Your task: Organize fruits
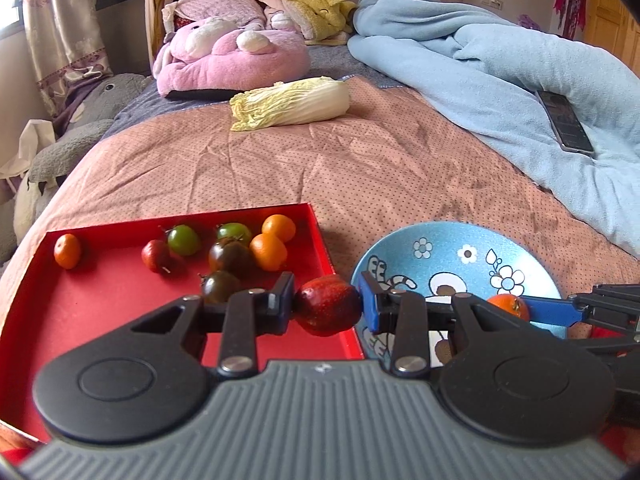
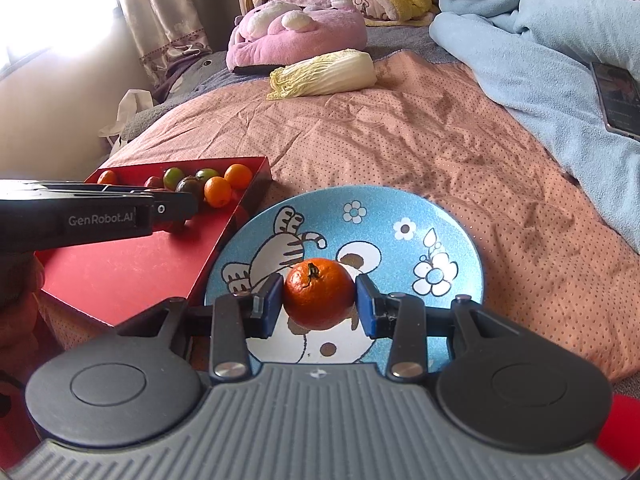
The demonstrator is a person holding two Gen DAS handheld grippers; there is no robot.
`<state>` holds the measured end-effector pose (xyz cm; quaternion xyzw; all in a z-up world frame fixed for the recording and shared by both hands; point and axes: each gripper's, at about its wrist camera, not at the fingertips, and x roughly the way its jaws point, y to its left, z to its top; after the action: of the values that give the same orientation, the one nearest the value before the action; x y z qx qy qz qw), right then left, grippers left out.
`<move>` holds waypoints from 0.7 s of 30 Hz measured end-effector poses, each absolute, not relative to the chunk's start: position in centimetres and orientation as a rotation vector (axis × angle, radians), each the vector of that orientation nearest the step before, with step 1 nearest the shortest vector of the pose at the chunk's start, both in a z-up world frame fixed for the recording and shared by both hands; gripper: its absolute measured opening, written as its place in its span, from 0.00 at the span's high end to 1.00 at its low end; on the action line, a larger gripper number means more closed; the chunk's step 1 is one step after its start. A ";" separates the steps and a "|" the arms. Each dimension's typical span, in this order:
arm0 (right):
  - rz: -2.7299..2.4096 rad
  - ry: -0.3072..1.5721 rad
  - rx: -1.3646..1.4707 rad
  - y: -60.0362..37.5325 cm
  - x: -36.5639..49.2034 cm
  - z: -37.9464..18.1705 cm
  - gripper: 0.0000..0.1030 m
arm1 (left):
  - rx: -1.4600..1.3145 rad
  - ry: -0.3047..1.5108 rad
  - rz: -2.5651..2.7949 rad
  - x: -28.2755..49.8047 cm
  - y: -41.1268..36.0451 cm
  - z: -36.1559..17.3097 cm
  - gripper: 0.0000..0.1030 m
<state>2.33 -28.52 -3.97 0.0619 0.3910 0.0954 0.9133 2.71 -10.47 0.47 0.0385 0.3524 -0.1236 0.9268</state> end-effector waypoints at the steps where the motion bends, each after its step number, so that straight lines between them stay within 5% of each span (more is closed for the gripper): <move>1: 0.196 0.806 0.128 -28.5 2.4 -4.0 0.57 | 0.081 0.725 -0.259 3.0 -10.8 0.4 0.63; 21: 0.188 0.828 0.110 -29.0 3.2 -5.0 0.56 | 0.093 0.775 -0.360 6.6 -16.2 -2.2 0.63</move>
<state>3.18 -28.95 -5.02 0.0535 0.4016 0.0913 0.9097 6.59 -16.18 -2.15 0.0449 0.3757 -0.1747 0.9090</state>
